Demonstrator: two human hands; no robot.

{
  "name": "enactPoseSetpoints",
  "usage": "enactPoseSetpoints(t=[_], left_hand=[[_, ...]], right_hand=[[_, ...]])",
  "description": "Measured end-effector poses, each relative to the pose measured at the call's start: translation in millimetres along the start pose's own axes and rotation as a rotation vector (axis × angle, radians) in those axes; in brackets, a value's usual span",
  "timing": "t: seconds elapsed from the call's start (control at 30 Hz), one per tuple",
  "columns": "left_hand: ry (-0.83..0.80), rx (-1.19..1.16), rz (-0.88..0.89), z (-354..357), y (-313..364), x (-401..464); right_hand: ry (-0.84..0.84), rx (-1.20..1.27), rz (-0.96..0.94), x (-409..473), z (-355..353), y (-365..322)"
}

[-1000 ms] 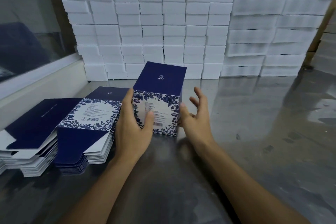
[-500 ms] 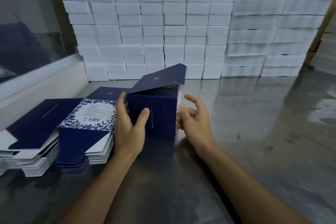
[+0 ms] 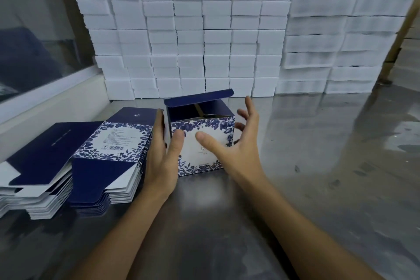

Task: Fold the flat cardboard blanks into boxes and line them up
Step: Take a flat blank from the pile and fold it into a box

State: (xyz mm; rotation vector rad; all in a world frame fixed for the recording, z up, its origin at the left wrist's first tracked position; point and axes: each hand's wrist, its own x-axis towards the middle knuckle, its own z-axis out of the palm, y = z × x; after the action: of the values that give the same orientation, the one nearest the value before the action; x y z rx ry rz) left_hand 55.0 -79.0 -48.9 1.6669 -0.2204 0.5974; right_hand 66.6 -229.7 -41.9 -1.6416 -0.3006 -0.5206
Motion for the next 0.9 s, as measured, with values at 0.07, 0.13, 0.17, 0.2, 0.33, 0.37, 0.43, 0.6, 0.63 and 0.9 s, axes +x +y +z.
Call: enactPoseSetpoints(t=[0.07,0.13,0.17,0.2,0.33,0.37,0.43,0.6,0.63,0.9], left_hand=[[0.021,-0.037,0.048,-0.1,1.0,0.8],[0.018,-0.025,0.141,1.3,3.2,1.2],[0.012,0.005,0.187,2.6,3.7,1.1],[0.011,0.031,0.225,3.8,3.8,0.7],[0.07,0.026,0.238,1.2,3.0,0.2],[0.082,0.041,0.24,0.1,3.7,-0.4],[0.094,0.115,0.243,-0.2,5.2,-2.0],[0.105,0.272,0.274,2.3,3.6,-0.9],[0.106,0.297,0.28,2.1,3.2,-0.5],[0.129,0.497,0.448,7.6,1.2,-1.4]], right_hand=[[0.028,-0.005,-0.046,2.3,-2.9,-6.6],[0.005,0.005,-0.085,3.9,-4.3,-11.5],[-0.015,0.022,-0.104,3.9,-4.1,-13.0],[-0.033,0.04,-0.123,3.4,-3.5,-13.8],[0.023,0.011,-0.151,3.1,-3.2,-13.8],[0.047,0.004,-0.136,4.1,-3.7,-13.2],[0.074,-0.006,-0.125,5.4,-3.7,-11.5],[0.083,-0.197,-0.24,4.5,-3.7,-6.6],[0.079,-0.255,-0.279,4.2,-3.9,-7.4],[0.11,-0.677,-0.514,-4.2,15.2,-15.9]])
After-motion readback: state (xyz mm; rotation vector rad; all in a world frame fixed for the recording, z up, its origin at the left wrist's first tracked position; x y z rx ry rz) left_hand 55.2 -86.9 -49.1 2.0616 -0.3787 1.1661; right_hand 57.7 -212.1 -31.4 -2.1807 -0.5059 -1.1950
